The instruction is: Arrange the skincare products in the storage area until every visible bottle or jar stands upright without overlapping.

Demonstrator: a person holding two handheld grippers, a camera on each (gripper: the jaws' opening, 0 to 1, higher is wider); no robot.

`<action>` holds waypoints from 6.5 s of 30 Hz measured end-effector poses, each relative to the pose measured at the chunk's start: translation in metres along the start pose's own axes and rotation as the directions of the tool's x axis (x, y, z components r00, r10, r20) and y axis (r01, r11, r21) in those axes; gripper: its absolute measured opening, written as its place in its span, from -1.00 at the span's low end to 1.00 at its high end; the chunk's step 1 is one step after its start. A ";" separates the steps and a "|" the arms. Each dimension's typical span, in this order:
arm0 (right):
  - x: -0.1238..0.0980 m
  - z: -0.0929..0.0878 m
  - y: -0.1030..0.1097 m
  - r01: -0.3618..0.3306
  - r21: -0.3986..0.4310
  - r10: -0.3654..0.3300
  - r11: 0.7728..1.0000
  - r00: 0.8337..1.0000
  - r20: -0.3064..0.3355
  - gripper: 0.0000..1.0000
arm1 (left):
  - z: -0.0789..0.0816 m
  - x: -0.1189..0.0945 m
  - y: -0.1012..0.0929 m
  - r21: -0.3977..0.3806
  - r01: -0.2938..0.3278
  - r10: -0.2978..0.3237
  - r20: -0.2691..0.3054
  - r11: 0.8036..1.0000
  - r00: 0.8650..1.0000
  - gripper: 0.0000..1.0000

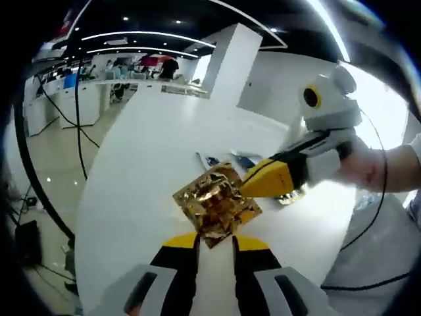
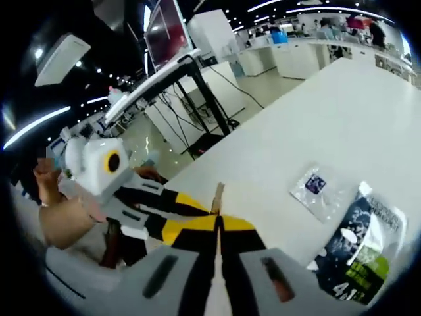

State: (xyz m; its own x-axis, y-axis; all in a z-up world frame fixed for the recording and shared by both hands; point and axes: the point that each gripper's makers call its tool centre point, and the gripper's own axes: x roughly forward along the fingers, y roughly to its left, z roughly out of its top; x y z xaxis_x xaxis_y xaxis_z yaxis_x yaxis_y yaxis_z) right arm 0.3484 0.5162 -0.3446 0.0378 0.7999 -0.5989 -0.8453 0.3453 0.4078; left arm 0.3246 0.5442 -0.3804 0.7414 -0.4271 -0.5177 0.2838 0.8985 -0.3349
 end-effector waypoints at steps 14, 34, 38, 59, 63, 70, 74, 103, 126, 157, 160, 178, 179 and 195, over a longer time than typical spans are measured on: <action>-0.039 -0.006 0.024 -0.072 -0.004 0.072 0.997 0.995 0.070 -0.98 | 0.018 -0.011 -0.046 -0.091 0.202 -0.189 0.131 0.975 0.973 -0.50; -0.069 -0.015 0.005 -0.011 0.084 0.000 0.996 0.992 0.130 -0.98 | 0.048 -0.018 -0.069 -0.153 0.265 -0.226 0.234 0.952 0.946 -0.97; -0.066 -0.023 -0.001 0.053 0.049 -0.057 0.997 0.994 0.095 -0.97 | 0.045 -0.006 -0.065 -0.128 0.192 -0.169 0.175 0.973 0.970 -0.97; -0.033 -0.036 -0.060 0.307 -0.087 -0.311 0.948 0.950 -0.038 -0.93 | 0.027 0.059 -0.031 -0.048 -0.035 0.030 -0.104 0.998 0.994 -0.97; -0.037 -0.041 -0.075 0.369 -0.207 -0.388 0.906 0.920 -0.056 -0.95 | 0.018 0.062 -0.024 0.051 -0.079 0.087 -0.159 0.996 0.984 -0.98; -0.034 -0.030 -0.061 0.274 -0.085 -0.274 0.958 0.962 0.007 -0.95 | 0.021 0.063 -0.024 0.028 -0.086 0.089 -0.154 0.996 0.984 -0.98; -0.024 -0.043 -0.058 0.243 -0.118 -0.250 0.963 0.967 -0.055 -0.95 | 0.021 0.063 -0.023 0.027 -0.114 0.117 -0.139 0.993 0.983 -0.98; -0.071 -0.041 -0.051 0.279 -0.024 -0.275 0.960 0.957 0.093 -0.85 | 0.072 0.113 0.005 -0.008 -0.112 0.111 -0.056 0.994 0.992 -0.59; -0.317 -0.042 -0.071 0.551 -0.020 -0.498 0.834 0.770 0.399 -0.73 | 0.163 -0.046 -0.070 0.130 -0.194 0.128 0.399 0.972 0.908 -0.54; -0.343 -0.128 -0.067 0.661 0.056 -0.603 0.748 0.642 0.474 -0.26 | 0.098 -0.079 -0.136 0.187 -0.487 0.338 0.512 0.853 0.790 -0.14; -0.338 -0.133 -0.068 0.664 0.032 -0.608 0.747 0.662 0.439 -0.26 | 0.098 -0.084 -0.132 0.170 -0.518 0.369 0.522 0.838 0.769 -0.16; -0.332 -0.143 -0.067 0.673 0.011 -0.625 0.739 0.680 0.383 -0.27 | 0.096 -0.094 -0.131 0.150 -0.534 0.380 0.547 0.832 0.746 -0.22; -0.332 -0.143 -0.067 0.674 0.013 -0.626 0.739 0.679 0.383 -0.27 | 0.095 -0.094 -0.131 0.150 -0.533 0.379 0.547 0.833 0.747 -0.22; -0.331 -0.144 -0.068 0.676 0.017 -0.633 0.737 0.681 0.369 -0.28 | 0.095 -0.091 -0.130 0.169 -0.544 0.386 0.537 0.822 0.750 -0.26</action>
State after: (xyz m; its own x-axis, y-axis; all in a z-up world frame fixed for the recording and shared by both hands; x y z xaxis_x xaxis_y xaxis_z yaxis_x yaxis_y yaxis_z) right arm 0.3171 0.1570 -0.2730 0.7574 0.5068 -0.4116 -0.5880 0.8036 -0.0926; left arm 0.2780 0.4762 -0.2148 0.9922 0.0808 -0.0953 -0.0671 0.9880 0.1389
